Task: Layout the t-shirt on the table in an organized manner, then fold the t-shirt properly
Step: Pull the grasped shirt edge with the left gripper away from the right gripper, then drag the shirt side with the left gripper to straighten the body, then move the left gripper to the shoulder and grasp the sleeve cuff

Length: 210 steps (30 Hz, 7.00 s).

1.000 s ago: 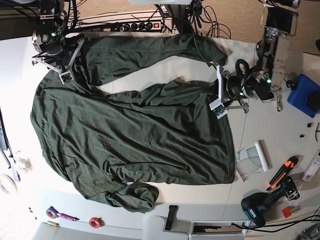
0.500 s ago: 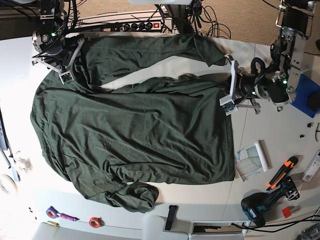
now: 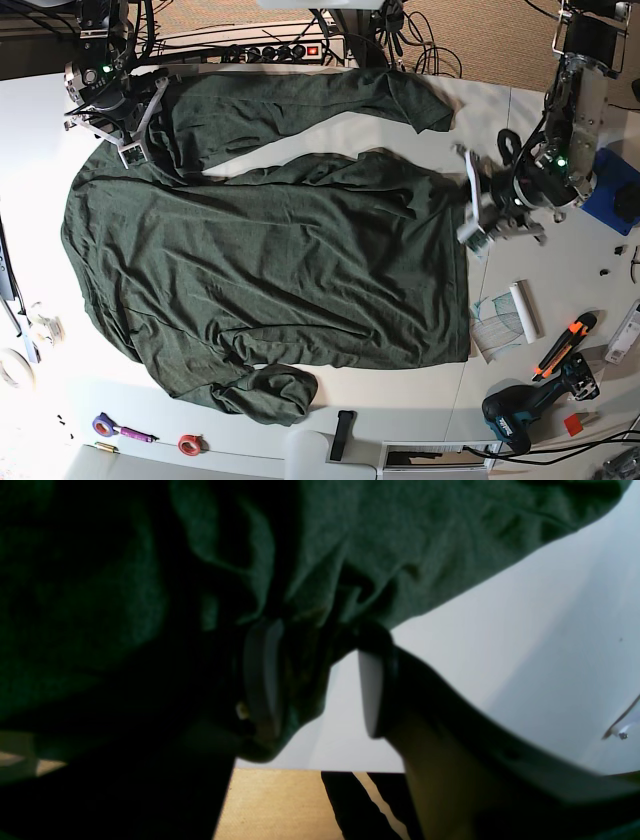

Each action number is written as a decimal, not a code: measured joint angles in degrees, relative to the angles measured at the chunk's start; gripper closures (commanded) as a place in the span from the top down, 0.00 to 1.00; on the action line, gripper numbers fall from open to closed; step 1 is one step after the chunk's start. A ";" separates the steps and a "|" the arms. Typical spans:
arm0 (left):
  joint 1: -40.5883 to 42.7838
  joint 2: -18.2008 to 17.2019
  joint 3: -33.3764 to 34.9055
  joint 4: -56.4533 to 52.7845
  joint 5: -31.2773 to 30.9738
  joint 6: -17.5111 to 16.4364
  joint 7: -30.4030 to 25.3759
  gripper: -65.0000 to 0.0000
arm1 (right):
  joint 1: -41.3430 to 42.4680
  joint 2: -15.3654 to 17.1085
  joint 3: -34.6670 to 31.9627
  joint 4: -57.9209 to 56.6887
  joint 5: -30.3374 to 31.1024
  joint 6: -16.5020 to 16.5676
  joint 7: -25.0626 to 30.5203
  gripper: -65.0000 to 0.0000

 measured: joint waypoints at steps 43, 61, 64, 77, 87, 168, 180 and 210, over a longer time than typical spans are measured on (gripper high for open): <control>6.10 1.33 -0.22 -2.80 -4.79 -6.27 3.80 0.00 | 0.02 -0.02 -0.04 -0.04 0.02 0.20 1.31 0.38; 6.14 -1.16 -0.22 -1.44 7.87 4.35 -2.82 0.46 | 0.02 0.00 -0.07 -0.04 0.02 0.20 1.27 0.38; 6.14 -1.14 -0.22 -1.44 7.61 4.35 -4.09 0.46 | 0.02 -0.02 -0.04 -0.04 0.02 0.20 1.27 0.38; 6.12 0.98 -0.22 -1.44 7.02 5.84 -12.22 0.40 | 0.02 0.00 -0.04 -0.04 0.02 0.20 1.29 0.38; 6.14 2.67 -0.22 -3.82 5.77 5.86 -11.26 0.40 | 0.02 0.00 -0.07 -0.04 0.02 0.20 1.29 0.38; -0.09 -2.01 -0.15 -2.60 9.70 11.23 -14.16 0.44 | 0.04 0.00 -0.07 -0.09 0.02 0.20 1.31 0.38; -0.85 -1.92 -0.15 -2.60 8.61 9.88 -15.21 0.44 | 0.02 -0.02 -0.04 -0.09 0.02 0.20 6.36 0.38; 5.66 0.96 -0.15 -2.60 10.80 8.57 -15.63 0.44 | 2.58 -1.75 31.01 7.08 27.10 0.85 13.09 0.38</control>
